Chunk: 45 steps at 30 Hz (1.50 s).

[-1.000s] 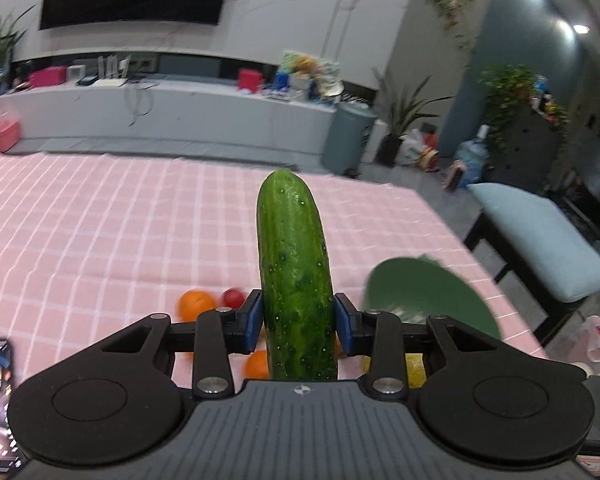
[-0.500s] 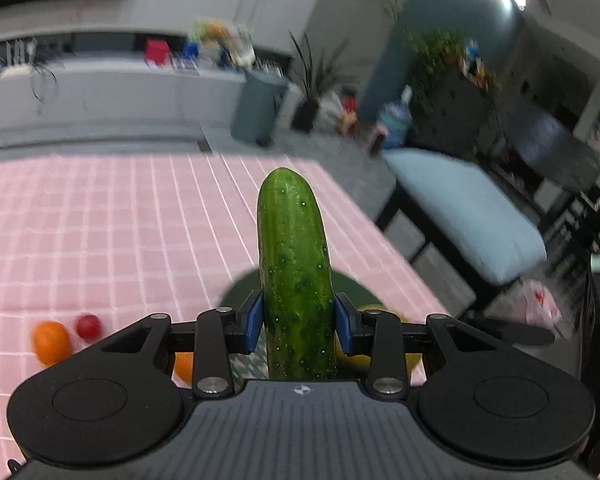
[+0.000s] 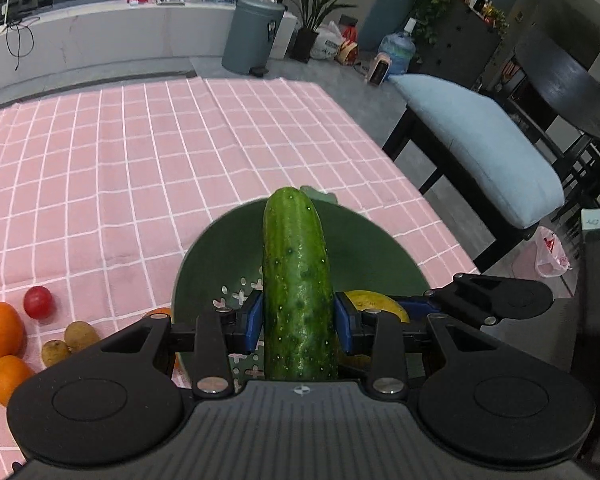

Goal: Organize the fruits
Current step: 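Lift the cucumber and pear and carry both over the green colander, then open both tools to drop the cucumber and pear into the colander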

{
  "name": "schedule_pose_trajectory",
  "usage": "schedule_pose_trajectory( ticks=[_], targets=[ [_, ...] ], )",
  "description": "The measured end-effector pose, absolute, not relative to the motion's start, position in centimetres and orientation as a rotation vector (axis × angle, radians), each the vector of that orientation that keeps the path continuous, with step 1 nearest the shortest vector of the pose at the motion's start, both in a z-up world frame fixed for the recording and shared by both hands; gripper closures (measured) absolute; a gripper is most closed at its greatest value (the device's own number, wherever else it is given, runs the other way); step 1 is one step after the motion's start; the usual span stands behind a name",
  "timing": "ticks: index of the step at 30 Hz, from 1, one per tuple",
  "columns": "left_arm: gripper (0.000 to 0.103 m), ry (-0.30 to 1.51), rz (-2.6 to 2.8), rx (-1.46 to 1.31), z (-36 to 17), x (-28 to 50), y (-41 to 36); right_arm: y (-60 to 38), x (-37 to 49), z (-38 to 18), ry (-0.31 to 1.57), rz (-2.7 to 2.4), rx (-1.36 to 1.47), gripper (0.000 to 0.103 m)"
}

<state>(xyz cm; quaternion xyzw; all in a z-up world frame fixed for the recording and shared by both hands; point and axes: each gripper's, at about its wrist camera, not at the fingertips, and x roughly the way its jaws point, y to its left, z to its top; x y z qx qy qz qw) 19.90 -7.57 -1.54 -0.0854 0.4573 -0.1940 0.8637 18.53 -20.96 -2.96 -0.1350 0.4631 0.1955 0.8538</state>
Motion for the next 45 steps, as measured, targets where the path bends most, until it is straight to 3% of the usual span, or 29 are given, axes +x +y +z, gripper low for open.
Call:
schedule_pose_trajectory(
  ticks=[19,26,32,35,45],
  targets=[
    [0.062,1.038,-0.421,-0.054,-4.5,21.2,-9.5,-19.8,19.5,-5.3,1.063,0.463,-0.472,0.038],
    [0.057,1.067,-0.420,-0.023,-5.0,21.3,-9.8,-19.4,20.0,-5.2,1.083,0.469,-0.522,0.035],
    [0.042,1.033,-0.430,-0.072,-3.9,20.7,-9.2,-20.2,19.5,-4.2,1.053,0.440,-0.541,0.026],
    [0.041,0.999,-0.424,-0.076,-2.7,20.1,-8.8,-20.4,19.0,-2.9,1.011,0.420,-0.538,0.019],
    [0.040,0.854,-0.392,-0.089,1.9,16.9,-6.3,-19.9,15.2,0.9,0.816,0.356,-0.466,0.017]
  ],
)
